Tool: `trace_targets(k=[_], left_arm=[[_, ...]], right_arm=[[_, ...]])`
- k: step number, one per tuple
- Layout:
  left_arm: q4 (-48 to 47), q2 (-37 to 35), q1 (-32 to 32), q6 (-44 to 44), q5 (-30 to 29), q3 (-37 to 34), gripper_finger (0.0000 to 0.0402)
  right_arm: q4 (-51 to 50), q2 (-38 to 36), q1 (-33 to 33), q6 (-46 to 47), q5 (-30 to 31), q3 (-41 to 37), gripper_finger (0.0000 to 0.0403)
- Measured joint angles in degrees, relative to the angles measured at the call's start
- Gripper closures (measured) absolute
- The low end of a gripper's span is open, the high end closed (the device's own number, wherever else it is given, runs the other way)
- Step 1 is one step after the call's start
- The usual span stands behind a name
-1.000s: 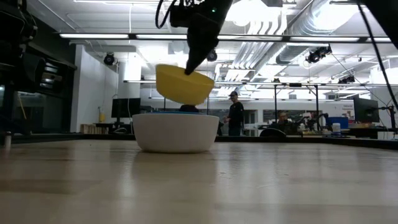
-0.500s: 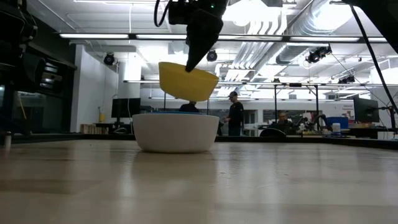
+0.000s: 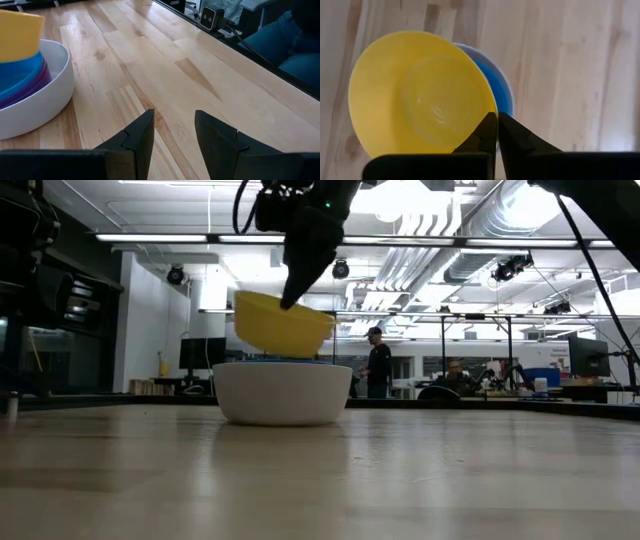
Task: Nest bowls inside each other
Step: Stack the yellow bowl into the blue bowl
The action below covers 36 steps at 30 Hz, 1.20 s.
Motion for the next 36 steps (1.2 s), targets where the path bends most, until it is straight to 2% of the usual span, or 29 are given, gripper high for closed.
trace_targets(k=[19, 36], left_arm=[[-0.02, 0.0, -0.02, 0.0, 0.0, 0.0, 0.0261], [-0.02, 0.0, 0.0, -0.02, 0.0, 0.0, 0.0261]], right_arm=[[-1.55, 1.3, -0.36, -0.24, -1.15, -0.07, 0.0399], [-5.02, 2.37, -1.44, -8.22, -1.34, 1.49, 0.0399]])
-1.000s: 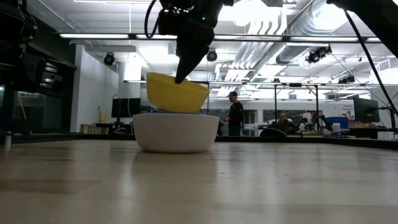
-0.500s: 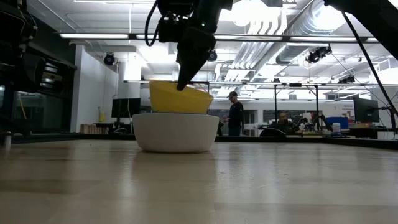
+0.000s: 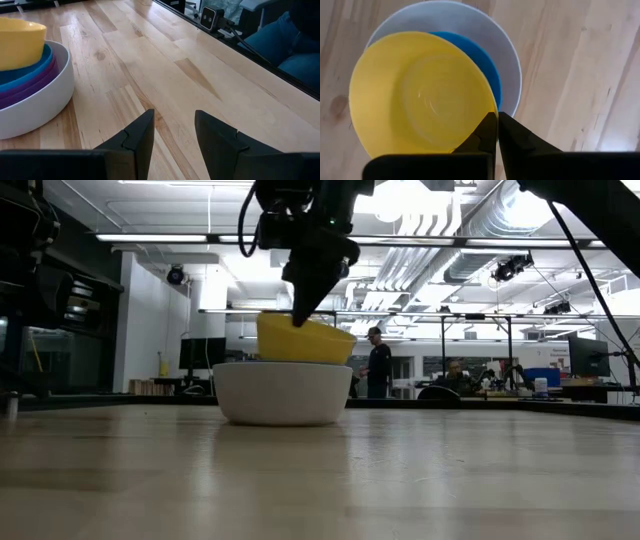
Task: Nest bowls inside each other
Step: Stack the yellow bowl into the blue bowl
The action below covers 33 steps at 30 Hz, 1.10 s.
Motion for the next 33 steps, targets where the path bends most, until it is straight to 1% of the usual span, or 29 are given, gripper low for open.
trace_targets(k=[3, 9, 23, 33], left_arm=[[0.0, 0.0, -0.01, 0.02, 0.0, 0.0, 0.0261], [0.0, 0.0, -0.02, 0.02, 0.02, 0.0, 0.0261], [0.0, 0.01, -0.02, 0.02, 0.01, 0.0, 0.0261], [0.0, 0.02, -0.02, 0.02, 0.01, 0.0, 0.0261]], right_arm=[[-0.03, 0.01, -0.04, -2.55, -0.52, -0.02, 0.0399], [0.23, 0.01, -0.13, -6.71, -3.65, -0.02, 0.0399], [2.01, 0.85, -0.76, -7.12, -9.01, -0.02, 0.0399], [3.41, 1.28, -0.72, -6.72, -9.12, -0.02, 0.0399]])
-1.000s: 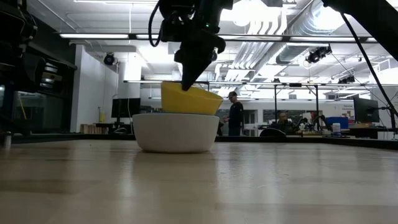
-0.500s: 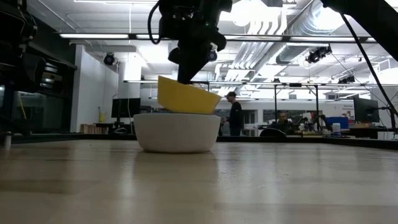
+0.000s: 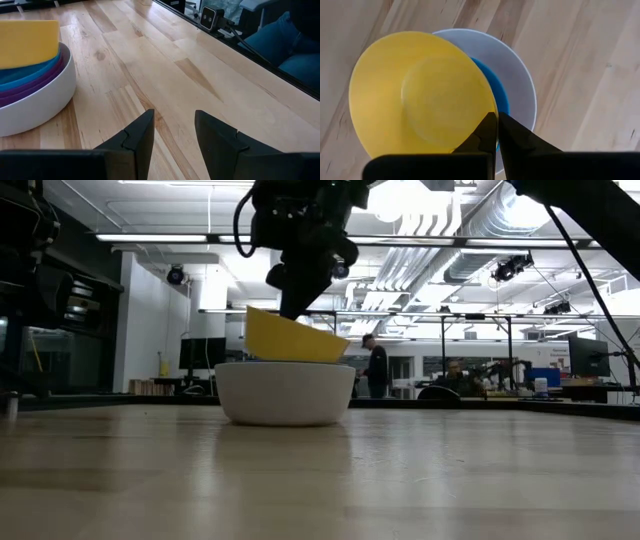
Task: Nest bowls inside each other
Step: Stack the yellow bowl into the blue bowl
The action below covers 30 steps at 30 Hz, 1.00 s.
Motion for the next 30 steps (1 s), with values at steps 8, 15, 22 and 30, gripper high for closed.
trace_targets(k=[8, 15, 22, 30], left_arm=[[0.0, -0.01, 0.0, 0.0, 0.0, 0.0, 0.0261], [0.0, 0.0, 0.02, 0.0, 0.01, 0.0, 0.0261], [0.0, -0.02, 0.0, 0.0, 0.01, 0.0, 0.0261], [0.0, -0.01, 0.0, 0.0, -0.01, 0.0, 0.0261]], right_arm=[[-0.13, 0.0, 0.0, 1.84, 0.27, 0.0, 0.0399], [-1.27, 0.0, 0.0, 3.24, 0.28, 0.0, 0.0399], [-1.48, 0.0, 0.0, 4.29, 0.26, 0.0, 0.0397], [-1.2, 0.95, 0.0, 4.87, 0.38, 0.01, 0.0356]])
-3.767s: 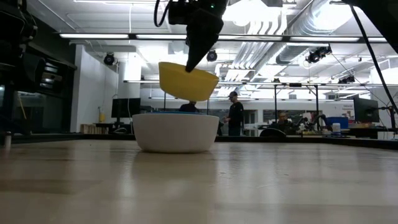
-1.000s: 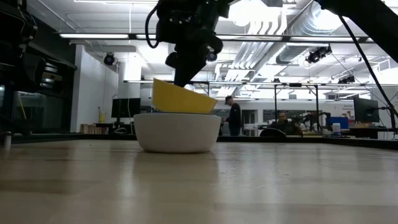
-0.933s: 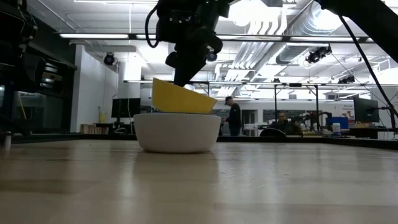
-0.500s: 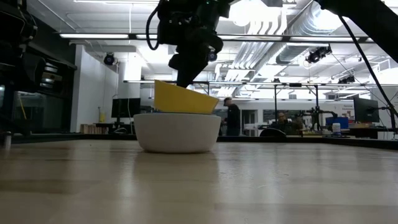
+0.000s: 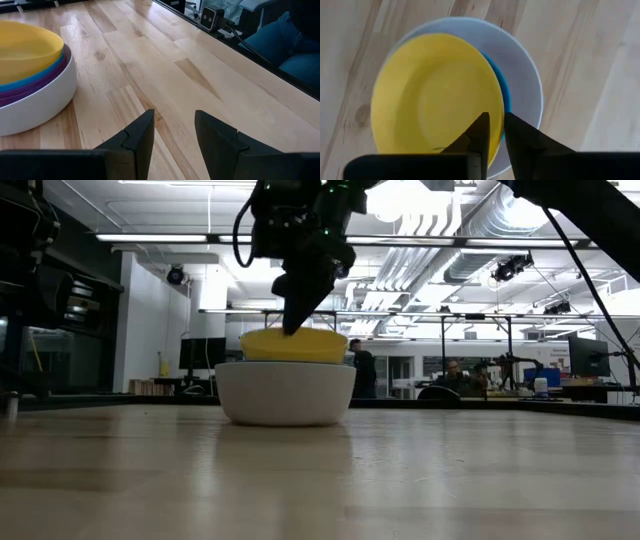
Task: Nest bowls inside each other
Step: Stack the yellow bowl into the blue bowl
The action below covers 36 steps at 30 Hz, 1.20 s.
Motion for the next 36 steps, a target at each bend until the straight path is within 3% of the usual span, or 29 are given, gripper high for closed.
trace_targets(k=[22, 28, 36], left_arm=[[0.0, 0.01, -0.01, 0.0, 0.0, 0.0, 0.0261], [0.0, -0.01, 0.0, 0.0, 0.0, 0.0, 0.0261], [0.0, -0.01, 0.0, 0.0, 0.02, 0.0, 0.0261]], right_arm=[[1.63, 0.38, 0.02, 1.45, 0.13, -0.01, 0.0346], [4.33, 0.38, 0.02, 0.46, 4.28, -0.01, 0.0346], [4.4, 0.4, 0.57, 1.1, 3.23, -0.01, 0.0346]])
